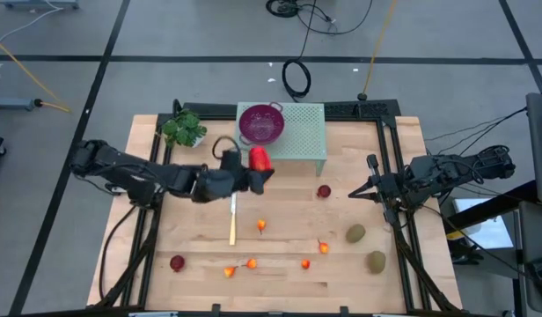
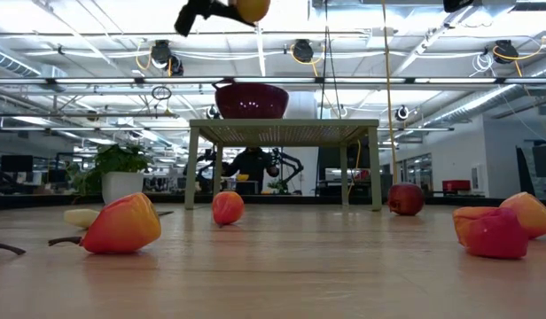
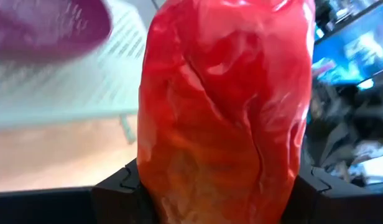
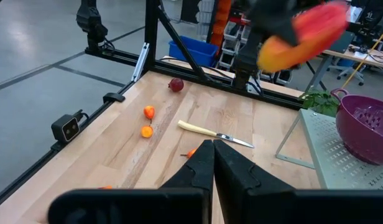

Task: Pick & Place Fruit
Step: Put the mango into the strainer bowl on the shelf

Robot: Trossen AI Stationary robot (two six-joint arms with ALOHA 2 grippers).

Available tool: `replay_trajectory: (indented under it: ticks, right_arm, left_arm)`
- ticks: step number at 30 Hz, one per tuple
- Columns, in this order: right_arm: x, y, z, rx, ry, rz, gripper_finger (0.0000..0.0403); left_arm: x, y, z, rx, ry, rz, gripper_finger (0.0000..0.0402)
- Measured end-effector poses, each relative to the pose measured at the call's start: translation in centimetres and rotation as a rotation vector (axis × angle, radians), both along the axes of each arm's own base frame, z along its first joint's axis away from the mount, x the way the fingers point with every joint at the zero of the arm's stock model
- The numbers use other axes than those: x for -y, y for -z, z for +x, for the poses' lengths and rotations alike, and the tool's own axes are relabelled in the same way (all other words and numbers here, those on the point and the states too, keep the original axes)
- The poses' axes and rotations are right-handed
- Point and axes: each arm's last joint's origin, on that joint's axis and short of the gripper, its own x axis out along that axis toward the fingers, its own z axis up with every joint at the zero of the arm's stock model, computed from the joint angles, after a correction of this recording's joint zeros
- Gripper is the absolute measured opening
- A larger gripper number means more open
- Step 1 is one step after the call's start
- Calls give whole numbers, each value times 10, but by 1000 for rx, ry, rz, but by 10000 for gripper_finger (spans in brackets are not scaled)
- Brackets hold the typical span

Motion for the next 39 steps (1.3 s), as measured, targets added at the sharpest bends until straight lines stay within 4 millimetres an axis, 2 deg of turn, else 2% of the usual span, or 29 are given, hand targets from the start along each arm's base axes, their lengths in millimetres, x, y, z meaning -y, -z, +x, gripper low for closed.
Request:
replay_trajectory:
  ticks: [7,11,19,27,39]
  right_arm:
    - [0,0,0,5,-5,-24,4]
    - [0,0,0,5,-5,-26,4]
    - [0,0,0,5,-6,-26,4]
    - [0,0,0,5,-5,-26,4]
    - [0,0,0,5,-5,-25,4]
  left_arm:
    - [-46,-37,4,-34,-30,154,217]
    - [-74,-54,-2,-138,-39,213,217]
    - [-117,-67,-16,-268,-81,265,218]
    - [-142,-63,-16,-329,-104,321,218]
    - [-167,-25,19,-406,-50,324,218]
